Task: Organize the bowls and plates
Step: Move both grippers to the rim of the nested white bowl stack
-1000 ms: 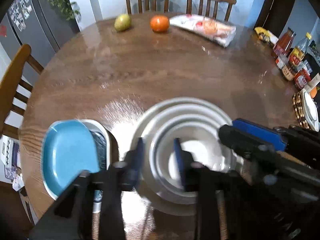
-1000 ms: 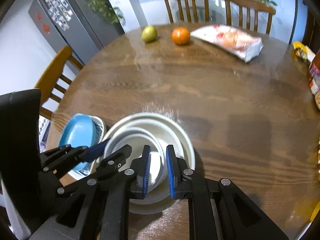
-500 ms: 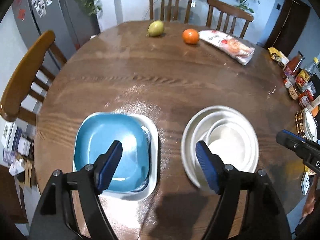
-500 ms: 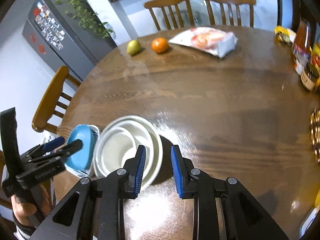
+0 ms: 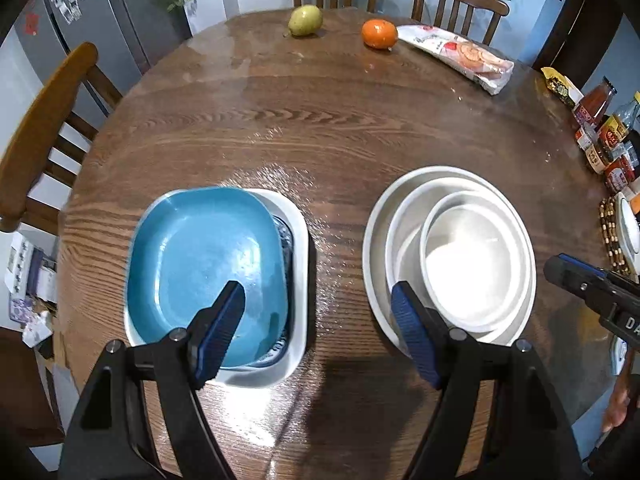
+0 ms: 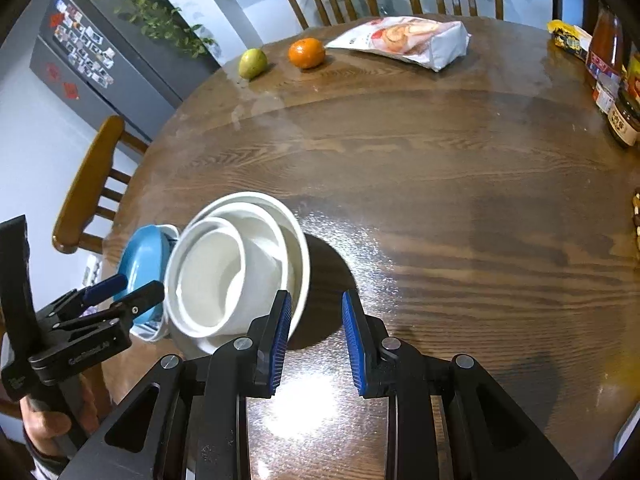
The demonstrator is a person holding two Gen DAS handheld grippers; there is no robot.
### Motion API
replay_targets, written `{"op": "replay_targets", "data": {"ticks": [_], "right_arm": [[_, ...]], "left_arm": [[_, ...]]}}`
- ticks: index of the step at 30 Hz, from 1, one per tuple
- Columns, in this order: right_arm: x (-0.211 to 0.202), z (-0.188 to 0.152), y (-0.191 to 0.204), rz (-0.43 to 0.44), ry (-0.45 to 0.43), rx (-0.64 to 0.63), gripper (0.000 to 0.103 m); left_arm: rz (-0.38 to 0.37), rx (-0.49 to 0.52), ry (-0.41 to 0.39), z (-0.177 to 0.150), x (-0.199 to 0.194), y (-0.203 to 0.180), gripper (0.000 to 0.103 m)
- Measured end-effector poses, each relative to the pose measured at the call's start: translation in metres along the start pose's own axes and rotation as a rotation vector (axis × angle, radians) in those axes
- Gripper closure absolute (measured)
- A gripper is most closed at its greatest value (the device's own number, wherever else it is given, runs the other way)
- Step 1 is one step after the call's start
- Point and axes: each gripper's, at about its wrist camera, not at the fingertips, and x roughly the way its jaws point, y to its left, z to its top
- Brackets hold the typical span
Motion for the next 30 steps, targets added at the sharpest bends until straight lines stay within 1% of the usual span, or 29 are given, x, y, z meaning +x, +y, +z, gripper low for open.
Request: {"op": "replay_targets", "data": {"ticks": [2, 4, 7, 9, 14, 17, 21, 25, 30], "right_arm": [[0.002, 0.001, -0.002, 0.007, 0.003, 0.010, 0.077], [0.005, 0.002, -0.004, 0.022, 0.013, 0.020, 0.077], [0.008, 0.004, -0.005, 0.030, 0.023, 0.028, 0.077], [0.012, 0.004, -0.006, 0.041, 0.036, 0.032, 0.077], [0.020, 0.006, -0.011, 0.060, 0.061, 0.059, 0.077], [0.023, 0.007, -0.009, 0.061, 0.068, 0.058, 0.077], [0.027, 0.009, -0.010, 0.075, 0.078, 0.072, 0.077], [0.032, 0.010, -0.013, 0.103, 0.099, 0.101, 0.077], [0.037, 0.010, -0.016, 0.123, 0.115, 0.122, 0.077]], "left_arm": [[-0.017, -0.026, 0.022, 0.003, 0.003, 0.005, 0.028], [-0.015, -0.033, 0.016, 0.007, 0.002, 0.007, 0.028], [-0.024, -0.032, 0.014, 0.011, 0.003, 0.007, 0.028], [-0.037, -0.035, 0.024, 0.013, 0.005, 0.007, 0.029], [-0.037, -0.031, 0.049, 0.017, 0.012, 0.007, 0.029], [-0.060, -0.049, 0.071, 0.019, 0.016, 0.011, 0.029], [-0.060, -0.045, 0.077, 0.022, 0.016, 0.010, 0.029], [-0.097, -0.068, 0.104, 0.024, 0.020, 0.012, 0.031], [-0.098, -0.066, 0.111, 0.024, 0.021, 0.010, 0.031]]}}
